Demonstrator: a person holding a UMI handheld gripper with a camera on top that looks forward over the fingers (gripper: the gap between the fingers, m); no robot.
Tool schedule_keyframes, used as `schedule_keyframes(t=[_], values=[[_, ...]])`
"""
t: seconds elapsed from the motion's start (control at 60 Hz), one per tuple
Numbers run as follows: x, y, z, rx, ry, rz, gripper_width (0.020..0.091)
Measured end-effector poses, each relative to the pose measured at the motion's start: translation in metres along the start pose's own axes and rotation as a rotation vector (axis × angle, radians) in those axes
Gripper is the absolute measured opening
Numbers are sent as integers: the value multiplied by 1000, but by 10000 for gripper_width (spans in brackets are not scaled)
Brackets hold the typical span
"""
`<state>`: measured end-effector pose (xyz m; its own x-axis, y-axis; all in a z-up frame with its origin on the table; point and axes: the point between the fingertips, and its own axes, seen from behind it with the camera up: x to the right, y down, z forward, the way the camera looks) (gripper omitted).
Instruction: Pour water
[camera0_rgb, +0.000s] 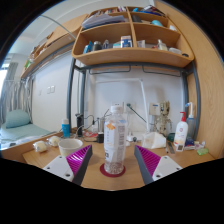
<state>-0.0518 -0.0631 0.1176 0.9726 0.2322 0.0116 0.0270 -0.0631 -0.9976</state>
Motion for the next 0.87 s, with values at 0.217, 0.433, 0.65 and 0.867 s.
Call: schedule_keyframes(t=[0.217,0.433,0.65,0.867], values=[[-2,-11,-65,2,20,56,865],[15,-32,-101,57,69,29,865],[41,-34,-119,54,137,69,858],[46,-30,-122,46,136,113,862]])
